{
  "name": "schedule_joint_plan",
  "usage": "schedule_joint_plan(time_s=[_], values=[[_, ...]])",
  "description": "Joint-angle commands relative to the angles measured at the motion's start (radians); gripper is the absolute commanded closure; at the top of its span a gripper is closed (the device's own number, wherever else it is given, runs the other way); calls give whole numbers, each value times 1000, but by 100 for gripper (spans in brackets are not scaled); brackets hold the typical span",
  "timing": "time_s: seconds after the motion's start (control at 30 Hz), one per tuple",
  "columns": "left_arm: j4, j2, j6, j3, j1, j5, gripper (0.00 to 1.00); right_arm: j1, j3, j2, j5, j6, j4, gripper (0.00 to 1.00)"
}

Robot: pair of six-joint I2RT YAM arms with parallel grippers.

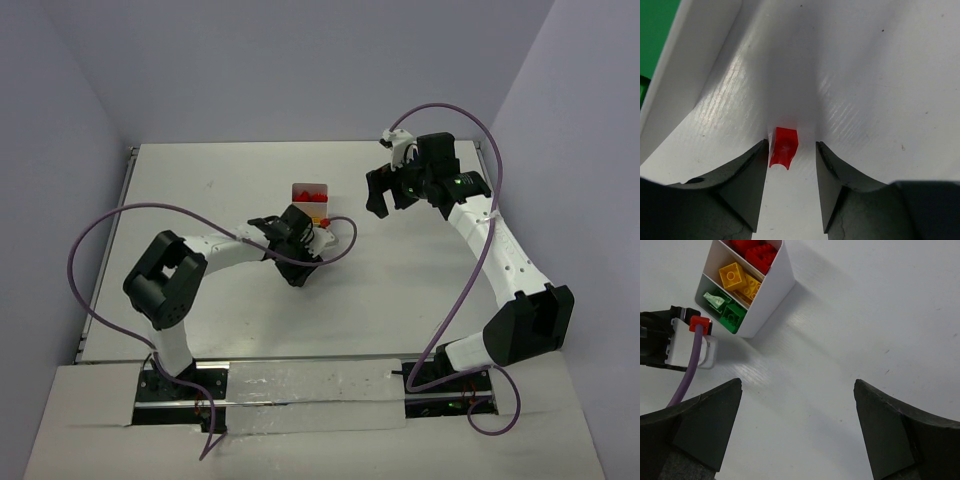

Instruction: Sort the legos into containers by color

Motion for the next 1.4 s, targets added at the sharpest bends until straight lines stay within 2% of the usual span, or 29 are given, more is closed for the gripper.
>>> schedule_joint_plan(time_s=[0.0,0.27,0.37,0.53,0.67,0.73,0.8,1.1,1.37], values=[[38,6,28,40,-13,-16,53,-9,6,-11,-14,-6,13,0],[21,-42,25,43,-28,-29,87,-9,1,-17,-18,-4,14,0],[-40,-105,-4,99,-28,27,100,-9,5,-17,-24,2,14,0],[-37,-239,-94,230,-4,105,100,-8,13,-19,-37,18,24,0],[56,-285,-150,295,41,12,100,-9,17,-17,-46,30,33,0],[105,-265,-175,321,62,-111,100,-9,24,-13,-47,34,34,0],[134,-229,-202,377,86,-146,100,-9,28,-7,-49,37,34,0],[166,-54,-225,472,169,-87,100,-9,47,10,-44,39,34,0],[187,25,-221,494,197,-65,100,-8,44,23,-41,36,37,0]])
